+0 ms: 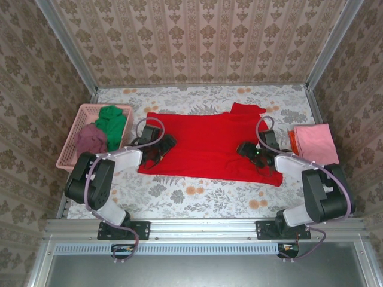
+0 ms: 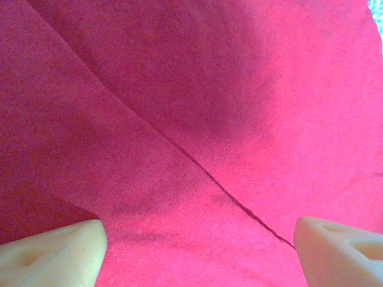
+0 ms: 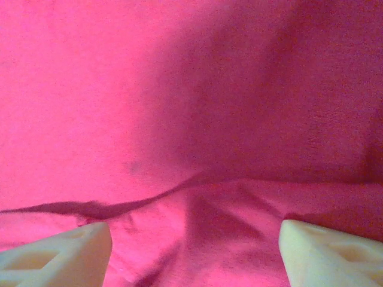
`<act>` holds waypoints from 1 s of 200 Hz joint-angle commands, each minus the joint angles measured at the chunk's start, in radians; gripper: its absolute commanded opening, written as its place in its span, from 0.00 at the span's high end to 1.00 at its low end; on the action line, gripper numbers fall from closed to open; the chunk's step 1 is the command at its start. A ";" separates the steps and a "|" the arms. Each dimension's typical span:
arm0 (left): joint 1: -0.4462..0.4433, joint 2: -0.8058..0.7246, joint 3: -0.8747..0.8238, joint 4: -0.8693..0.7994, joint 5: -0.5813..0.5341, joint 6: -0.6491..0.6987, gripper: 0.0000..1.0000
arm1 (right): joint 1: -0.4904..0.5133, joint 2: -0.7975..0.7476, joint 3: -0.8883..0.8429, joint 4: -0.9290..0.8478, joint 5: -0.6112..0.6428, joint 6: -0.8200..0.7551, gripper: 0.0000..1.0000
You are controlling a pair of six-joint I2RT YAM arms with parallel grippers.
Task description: Fold and stack the t-shirts
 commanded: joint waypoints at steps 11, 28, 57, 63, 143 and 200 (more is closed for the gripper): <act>-0.048 -0.007 -0.067 -0.183 -0.019 -0.049 0.16 | -0.060 -0.076 -0.040 -0.141 0.019 -0.027 0.25; -0.056 -0.037 -0.033 -0.230 -0.044 -0.020 0.15 | -0.082 -0.090 -0.027 -0.145 -0.018 -0.056 0.25; -0.048 -0.066 0.100 -0.332 -0.120 0.092 0.14 | -0.082 -0.110 0.053 -0.153 -0.043 -0.100 0.25; -0.042 -0.062 0.134 -0.350 -0.133 0.119 0.14 | -0.081 -0.110 0.076 -0.152 -0.044 -0.109 0.25; 0.073 0.214 0.385 -0.318 -0.082 0.216 0.14 | -0.085 0.298 0.470 -0.215 -0.001 -0.216 0.24; 0.046 0.228 0.249 -0.278 -0.050 0.145 0.13 | -0.161 0.369 0.412 -0.308 -0.102 -0.238 0.24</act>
